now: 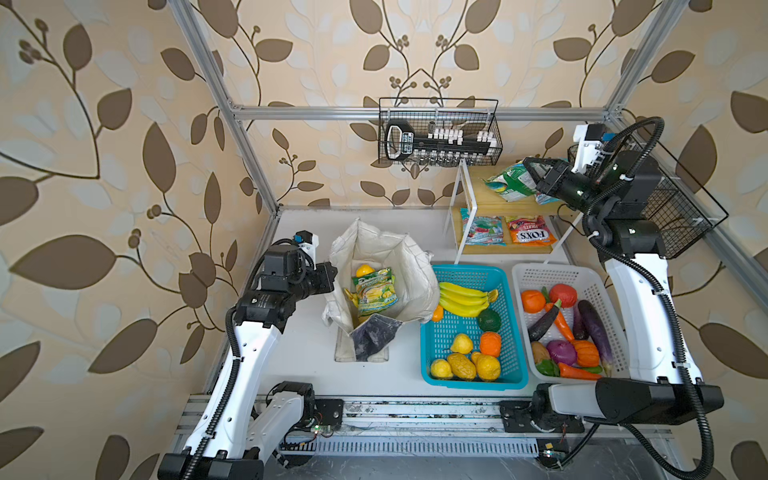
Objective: Place the food into the grocery bag and tie it
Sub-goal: 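Pull the Spring Tea bag off the shelf and carry it over the tote bag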
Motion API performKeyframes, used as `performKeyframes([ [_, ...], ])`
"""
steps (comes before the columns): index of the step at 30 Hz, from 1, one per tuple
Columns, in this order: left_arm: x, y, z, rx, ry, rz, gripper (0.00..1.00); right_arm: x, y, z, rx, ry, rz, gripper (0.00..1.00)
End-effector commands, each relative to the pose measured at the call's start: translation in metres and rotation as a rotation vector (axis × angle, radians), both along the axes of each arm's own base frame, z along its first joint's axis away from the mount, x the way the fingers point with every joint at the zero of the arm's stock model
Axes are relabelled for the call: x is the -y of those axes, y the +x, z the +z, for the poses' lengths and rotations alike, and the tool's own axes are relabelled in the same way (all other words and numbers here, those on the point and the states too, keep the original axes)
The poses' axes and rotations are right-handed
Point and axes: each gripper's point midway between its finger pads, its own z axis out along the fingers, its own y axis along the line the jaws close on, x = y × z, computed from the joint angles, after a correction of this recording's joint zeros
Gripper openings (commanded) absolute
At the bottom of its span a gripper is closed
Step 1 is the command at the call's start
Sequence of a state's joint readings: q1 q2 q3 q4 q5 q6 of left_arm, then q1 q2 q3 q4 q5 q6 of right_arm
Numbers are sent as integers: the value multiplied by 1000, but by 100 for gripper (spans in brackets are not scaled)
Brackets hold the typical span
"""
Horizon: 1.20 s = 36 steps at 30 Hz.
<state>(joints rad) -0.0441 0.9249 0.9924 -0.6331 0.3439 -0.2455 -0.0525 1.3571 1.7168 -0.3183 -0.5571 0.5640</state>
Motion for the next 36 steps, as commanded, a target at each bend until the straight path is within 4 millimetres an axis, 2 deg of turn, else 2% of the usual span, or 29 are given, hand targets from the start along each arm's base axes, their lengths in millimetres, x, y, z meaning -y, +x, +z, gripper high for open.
performKeyframes([
  [1,-1,4,20,67,-10,-4,0,-2,-34,39,116,-16,-6,0],
  [12,-3,4,19,62,-10,9,0,-19,-95,56,180,-27,41,0],
  [18,-1,6,17,55,-22,-2,0,-48,-127,46,180,-48,114,0],
  [24,-1,9,11,33,-28,7,0,-72,-149,32,167,-55,149,0],
  [26,1,8,13,44,-42,2,0,-84,-152,22,147,-46,178,0],
  [34,4,10,10,29,-54,-10,0,-152,-150,-46,12,-60,310,0],
  [36,3,10,9,25,-51,-9,0,-174,-154,-59,0,-65,362,0],
])
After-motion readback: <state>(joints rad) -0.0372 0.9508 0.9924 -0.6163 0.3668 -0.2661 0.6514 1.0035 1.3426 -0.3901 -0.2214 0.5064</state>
